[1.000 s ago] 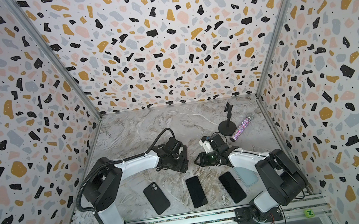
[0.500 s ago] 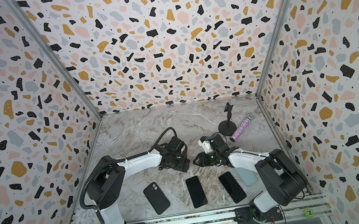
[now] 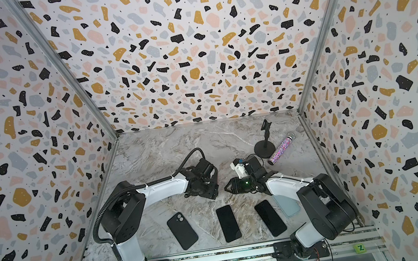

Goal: Put the phone into the phone case

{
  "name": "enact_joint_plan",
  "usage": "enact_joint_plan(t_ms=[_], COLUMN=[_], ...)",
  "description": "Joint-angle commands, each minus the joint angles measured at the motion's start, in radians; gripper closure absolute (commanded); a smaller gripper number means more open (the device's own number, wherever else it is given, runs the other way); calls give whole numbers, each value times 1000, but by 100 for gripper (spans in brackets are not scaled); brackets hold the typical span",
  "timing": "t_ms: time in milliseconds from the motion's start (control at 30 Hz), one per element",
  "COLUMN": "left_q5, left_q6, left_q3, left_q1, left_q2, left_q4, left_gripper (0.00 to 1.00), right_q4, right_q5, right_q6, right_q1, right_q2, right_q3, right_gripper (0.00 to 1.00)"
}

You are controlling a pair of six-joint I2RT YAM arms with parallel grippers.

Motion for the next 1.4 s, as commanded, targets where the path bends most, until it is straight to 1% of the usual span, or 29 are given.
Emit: enact_joint_plan(t_ms=[0, 233, 267, 333, 433, 700, 900, 933, 1000, 1100, 1267, 1367], left_q5=[16, 19, 16, 9, -10, -43, -68, -74, -77, -73, -34, -10], left_q6=[1, 2, 2, 2, 0, -13, -31, -34, -36, -39, -49, -55], left_q3=[-14, -70, -74, -76, -79, -86, -97, -97, -96, -87, -80, -76], left_q1=[11, 29, 29, 29, 29, 28, 22, 20, 18, 18, 18, 21], left_q2=[31, 63, 67, 78, 92, 127, 147, 144, 132, 113, 65, 23], left_q4=[1, 28, 28, 26, 19, 5, 2, 1, 1, -1, 19, 33], left_gripper=[30, 45, 46, 47, 52, 68, 70, 69, 63, 51, 31, 26], right_q4=[7, 12, 13, 16, 20, 41, 55, 57, 56, 53, 38, 30], right_q5=[-5, -7, -9, -10, -14, -23, -23, -23, -23, -24, -23, -20], right_q6=[-12, -10, -10, -10, -9, -3, -1, -1, -1, -3, -4, -4], right_q1=[6, 7, 7, 8, 8, 9, 9, 9, 9, 9, 9, 11], right_q2=[-10, -12, -12, -12, -12, -17, -11, -9, -8, -7, -4, -3], right_q3=[-1, -6, -6, -7, -7, -15, -21, -21, -21, -16, 1, 9], right_gripper=[58, 58, 58, 58, 59, 60, 61, 61, 62, 62, 62, 62])
